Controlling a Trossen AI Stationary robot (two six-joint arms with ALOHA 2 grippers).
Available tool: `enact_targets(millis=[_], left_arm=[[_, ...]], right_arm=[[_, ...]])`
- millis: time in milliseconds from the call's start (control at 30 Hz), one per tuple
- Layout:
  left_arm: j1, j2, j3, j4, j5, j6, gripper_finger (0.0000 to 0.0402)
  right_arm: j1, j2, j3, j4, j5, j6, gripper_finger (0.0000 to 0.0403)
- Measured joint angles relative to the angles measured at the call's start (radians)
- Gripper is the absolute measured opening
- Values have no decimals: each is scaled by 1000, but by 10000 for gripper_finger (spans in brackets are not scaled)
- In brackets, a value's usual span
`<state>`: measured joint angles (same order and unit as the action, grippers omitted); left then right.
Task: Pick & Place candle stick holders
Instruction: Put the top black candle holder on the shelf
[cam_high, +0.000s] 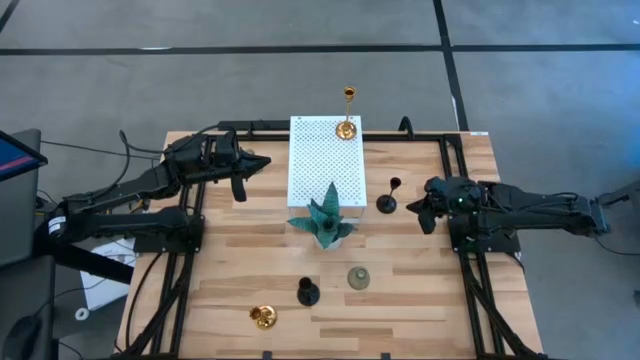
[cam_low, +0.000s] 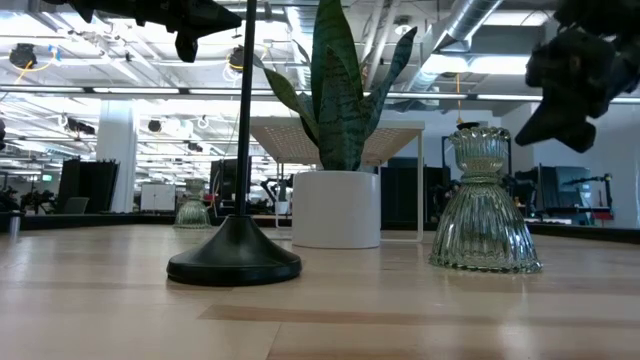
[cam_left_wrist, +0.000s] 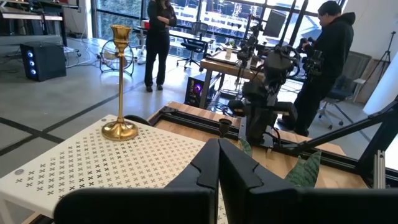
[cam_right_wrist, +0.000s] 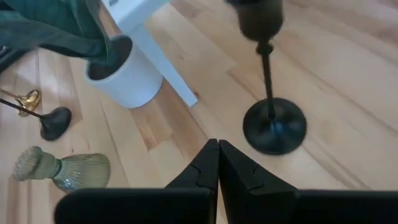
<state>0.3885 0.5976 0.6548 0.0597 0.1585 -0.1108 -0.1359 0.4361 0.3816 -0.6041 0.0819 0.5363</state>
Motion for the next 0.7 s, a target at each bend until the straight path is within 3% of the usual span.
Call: enact_targets(millis=[333, 533, 700], left_arm=[[0, 0, 0, 0, 0, 2, 4], [0, 0, 0, 0, 0, 2, 4], [0, 0, 0, 0, 0, 2, 4]], right_arm=[[-16, 78, -64, 144, 24, -3, 7], [-31, 156, -65, 200, 44, -13, 62], [-31, 207, -64, 278, 141, -15, 117]])
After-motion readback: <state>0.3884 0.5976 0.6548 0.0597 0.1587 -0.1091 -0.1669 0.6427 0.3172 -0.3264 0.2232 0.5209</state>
